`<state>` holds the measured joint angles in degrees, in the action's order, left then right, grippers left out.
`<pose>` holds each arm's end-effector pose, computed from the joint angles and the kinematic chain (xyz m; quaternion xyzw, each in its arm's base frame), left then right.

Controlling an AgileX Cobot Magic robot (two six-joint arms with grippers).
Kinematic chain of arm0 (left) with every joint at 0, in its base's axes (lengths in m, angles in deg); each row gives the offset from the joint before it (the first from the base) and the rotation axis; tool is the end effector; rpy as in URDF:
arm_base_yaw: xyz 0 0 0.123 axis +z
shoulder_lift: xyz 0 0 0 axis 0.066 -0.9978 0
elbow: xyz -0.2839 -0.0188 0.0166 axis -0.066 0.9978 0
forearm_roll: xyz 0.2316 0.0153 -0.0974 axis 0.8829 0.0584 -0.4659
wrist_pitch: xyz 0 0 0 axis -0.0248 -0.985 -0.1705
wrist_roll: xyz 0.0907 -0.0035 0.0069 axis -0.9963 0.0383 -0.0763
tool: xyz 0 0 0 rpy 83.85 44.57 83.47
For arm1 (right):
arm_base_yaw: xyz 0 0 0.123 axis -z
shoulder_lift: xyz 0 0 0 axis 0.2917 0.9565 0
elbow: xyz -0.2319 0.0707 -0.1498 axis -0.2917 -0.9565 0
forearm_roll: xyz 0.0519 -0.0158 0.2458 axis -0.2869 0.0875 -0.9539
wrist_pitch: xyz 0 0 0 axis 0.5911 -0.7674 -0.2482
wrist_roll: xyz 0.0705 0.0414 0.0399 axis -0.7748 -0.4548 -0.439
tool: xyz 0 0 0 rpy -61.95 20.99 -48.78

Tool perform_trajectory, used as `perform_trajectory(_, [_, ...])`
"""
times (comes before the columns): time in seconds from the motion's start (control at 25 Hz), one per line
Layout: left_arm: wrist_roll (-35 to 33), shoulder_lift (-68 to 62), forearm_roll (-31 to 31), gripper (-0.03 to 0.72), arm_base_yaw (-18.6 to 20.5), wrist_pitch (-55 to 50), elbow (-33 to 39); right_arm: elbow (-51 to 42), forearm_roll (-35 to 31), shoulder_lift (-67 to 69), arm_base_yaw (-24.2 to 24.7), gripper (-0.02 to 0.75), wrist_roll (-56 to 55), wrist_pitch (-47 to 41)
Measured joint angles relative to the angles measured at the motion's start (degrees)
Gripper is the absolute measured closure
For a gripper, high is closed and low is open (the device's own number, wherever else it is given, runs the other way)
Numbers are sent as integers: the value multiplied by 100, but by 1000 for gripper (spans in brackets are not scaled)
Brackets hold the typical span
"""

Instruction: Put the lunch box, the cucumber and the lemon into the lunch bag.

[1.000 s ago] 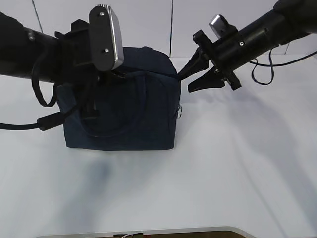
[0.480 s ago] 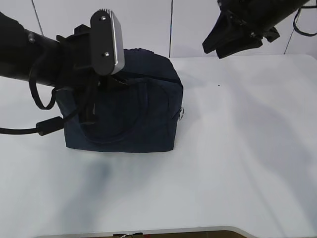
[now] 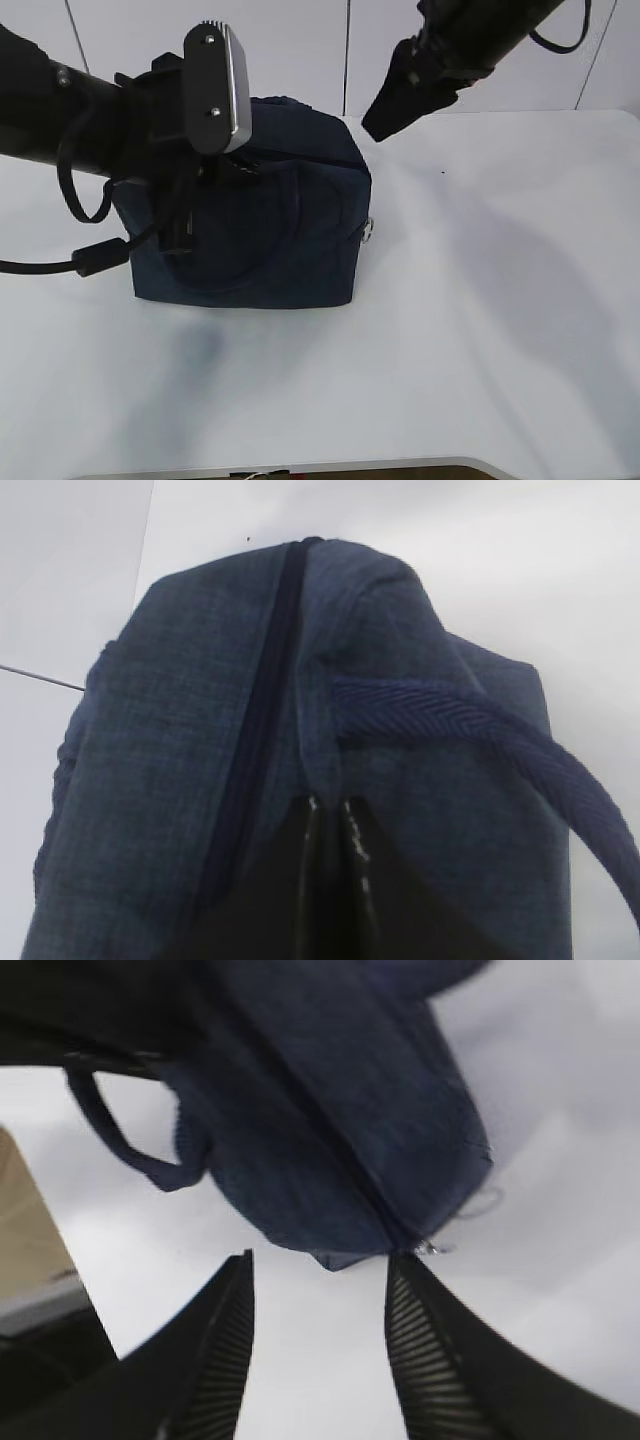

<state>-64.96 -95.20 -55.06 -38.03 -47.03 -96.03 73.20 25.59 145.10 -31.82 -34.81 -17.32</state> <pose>0.2780 -0.2083 0.2564 0.6669 0.5953 0.0124 0.4481 0.3707 0.1430 0.3357 -0.4568 0.8344 0.1987 0.2359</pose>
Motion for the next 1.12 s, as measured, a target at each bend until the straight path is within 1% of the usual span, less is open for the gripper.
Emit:
perform_trajectory(0.16, [0, 0, 0, 697, 0, -13, 0, 0, 86, 0, -211, 384, 625, -22])
perform_trajectory(0.4, [0, 0, 0, 697, 0, -16, 0, 0, 363, 0, -218, 384, 1630, -20])
perform_trajectory(0.64, [0, 0, 0, 697, 0, -25, 0, 0, 333, 0, -218, 384, 3119, -20])
perform_trajectory(0.76, [0, 0, 0, 697, 0, -36, 0, 0, 157, 0, -218, 384, 3429, -20])
perform_trajectory(0.92, [0, 12, 0, 690, 0, -48, 0, 0, 56, 0, -218, 384, 3505, -20])
perform_trajectory(0.96, [0, 38, 0, 677, 0, -73, 0, 0, 52, 0, -218, 384, 3505, -20])
perform_trajectory(1.04, [0, 97, 10, 620, 0, -166, 0, 0, 42, 0, -218, 384, 3508, -20])
perform_trajectory(1.12, [0, 187, 10, 519, 9, -354, 0, 0, 42, -5, -218, 384, 3508, -20])
